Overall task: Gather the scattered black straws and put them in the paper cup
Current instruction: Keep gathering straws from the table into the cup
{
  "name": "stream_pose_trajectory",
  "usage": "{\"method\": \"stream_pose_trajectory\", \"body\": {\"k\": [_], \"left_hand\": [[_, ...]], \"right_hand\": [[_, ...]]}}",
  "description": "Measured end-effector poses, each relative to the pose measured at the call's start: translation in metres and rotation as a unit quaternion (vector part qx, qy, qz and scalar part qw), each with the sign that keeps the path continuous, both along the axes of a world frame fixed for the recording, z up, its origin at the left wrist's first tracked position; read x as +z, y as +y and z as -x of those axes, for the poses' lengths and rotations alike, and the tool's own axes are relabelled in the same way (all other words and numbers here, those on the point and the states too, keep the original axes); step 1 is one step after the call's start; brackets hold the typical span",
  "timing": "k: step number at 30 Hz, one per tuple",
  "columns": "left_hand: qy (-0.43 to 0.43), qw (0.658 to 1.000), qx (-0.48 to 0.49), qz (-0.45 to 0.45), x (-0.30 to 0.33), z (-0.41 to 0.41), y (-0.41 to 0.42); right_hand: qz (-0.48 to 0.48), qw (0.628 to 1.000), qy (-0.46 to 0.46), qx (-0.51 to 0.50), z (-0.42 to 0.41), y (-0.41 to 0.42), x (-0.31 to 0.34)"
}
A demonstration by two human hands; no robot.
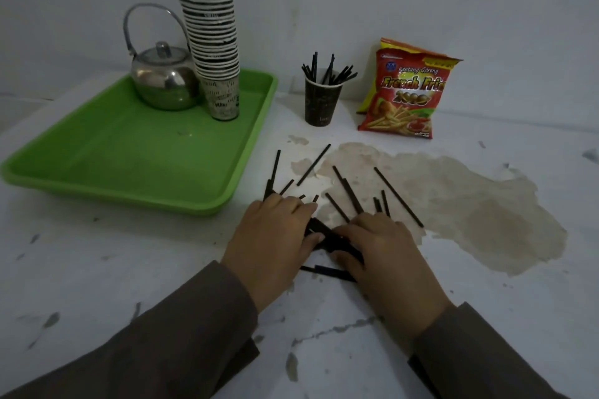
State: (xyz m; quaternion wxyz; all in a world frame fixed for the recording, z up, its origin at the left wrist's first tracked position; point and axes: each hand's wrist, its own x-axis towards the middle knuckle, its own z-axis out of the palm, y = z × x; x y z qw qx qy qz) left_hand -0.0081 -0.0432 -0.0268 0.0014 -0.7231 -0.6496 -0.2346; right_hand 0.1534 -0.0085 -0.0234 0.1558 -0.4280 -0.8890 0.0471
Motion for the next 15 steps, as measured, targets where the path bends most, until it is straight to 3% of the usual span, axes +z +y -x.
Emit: {"method": "stream_pose_trajectory", "body": {"k": [4,9,15], "left_hand": [[0.022,1.0,-0.018,-0.011,-0.0031,0.0024,0.0019],[-0.071,0.997,-0.023,-0.003,-0.0023,0.005,0.0036],[-0.069,0.997,-0.026,0.004,-0.0028,0.0081,0.0047]], "right_hand": [[-0.029,1.0,0.002,-0.001,-0.0011,0.0009,-0.0044],[-0.059,0.998,-0.016,-0.002,-0.0012,-0.0027,-0.0033],[-0.08,0.996,-0.032,-0.002,-0.0017,-0.0038,-0.0017]]}}
